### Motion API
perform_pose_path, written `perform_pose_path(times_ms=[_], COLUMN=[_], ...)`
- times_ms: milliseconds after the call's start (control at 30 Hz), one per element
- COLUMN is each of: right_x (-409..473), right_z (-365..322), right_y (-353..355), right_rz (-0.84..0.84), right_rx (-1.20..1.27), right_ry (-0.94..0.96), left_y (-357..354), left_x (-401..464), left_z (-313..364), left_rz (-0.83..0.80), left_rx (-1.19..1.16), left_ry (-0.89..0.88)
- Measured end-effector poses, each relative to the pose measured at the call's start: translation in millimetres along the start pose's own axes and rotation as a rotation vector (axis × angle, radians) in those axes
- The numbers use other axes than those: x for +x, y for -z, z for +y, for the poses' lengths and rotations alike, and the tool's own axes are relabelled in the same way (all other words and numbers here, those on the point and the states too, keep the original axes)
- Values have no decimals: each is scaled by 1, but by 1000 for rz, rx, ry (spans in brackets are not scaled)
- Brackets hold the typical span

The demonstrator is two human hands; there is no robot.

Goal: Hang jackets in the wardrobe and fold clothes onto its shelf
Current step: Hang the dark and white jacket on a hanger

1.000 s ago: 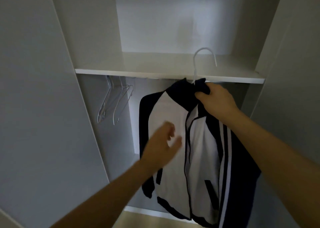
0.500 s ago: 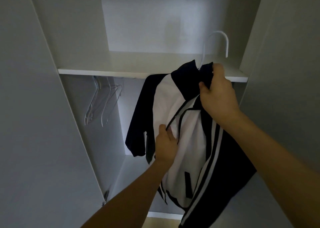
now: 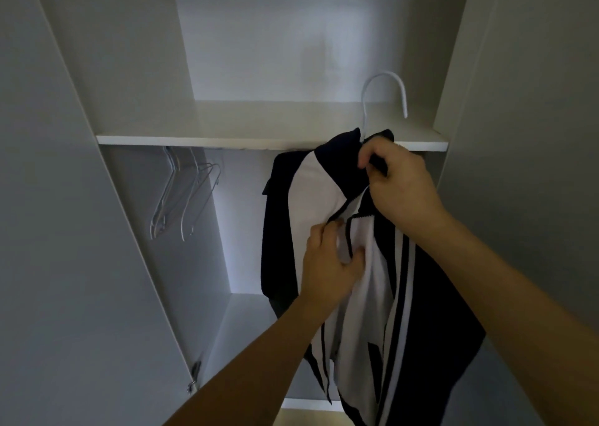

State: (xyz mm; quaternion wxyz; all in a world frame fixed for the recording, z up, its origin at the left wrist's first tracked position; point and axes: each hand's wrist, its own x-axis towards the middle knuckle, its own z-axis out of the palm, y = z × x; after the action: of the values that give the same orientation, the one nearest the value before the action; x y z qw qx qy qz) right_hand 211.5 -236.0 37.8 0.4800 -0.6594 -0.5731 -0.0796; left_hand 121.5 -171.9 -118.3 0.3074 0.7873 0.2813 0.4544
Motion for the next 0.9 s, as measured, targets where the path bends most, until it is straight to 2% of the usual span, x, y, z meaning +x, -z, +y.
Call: perform_pose_path(times_ms=[133,200,300,367,433,500,567,633,700,800,900], right_x=[-6,-7,-7,-7,-8,-7,-5,-2,-1,-1,0], right_z=[4,8,14,14,13,11,8,6,6,5,4], right_y=[1,5,13,16,18,20,22,24,25,27,28], right_rz=[-39,-36,7,27,40,56,76,89,104,124,149], right_rx=[-23,-38,-24,-5,19,59,80,89,86,101,104], right_ry=[-55,-93,-123,-130,-127,-117,-112,-119,-119,-127,-142], left_y=[-14,-19,-24,-26,-21,-18,-20,-25,-26,-24,-27], left_x=[1,-4,-15,-17,-16,-14,-15,-18,-18,-16,-17], left_z=[7,9,9,3,3,1,2,0,-3,-19,-34], left_rz=[-15,-76,-174,-88,106,245,265,238,170,-3,-210], left_rx=[-115,-178,-176,-95,-10,119,255,314,378,511,490], left_ry=[64,123,94,72,74,-43,-131,-128,-48,111,148])
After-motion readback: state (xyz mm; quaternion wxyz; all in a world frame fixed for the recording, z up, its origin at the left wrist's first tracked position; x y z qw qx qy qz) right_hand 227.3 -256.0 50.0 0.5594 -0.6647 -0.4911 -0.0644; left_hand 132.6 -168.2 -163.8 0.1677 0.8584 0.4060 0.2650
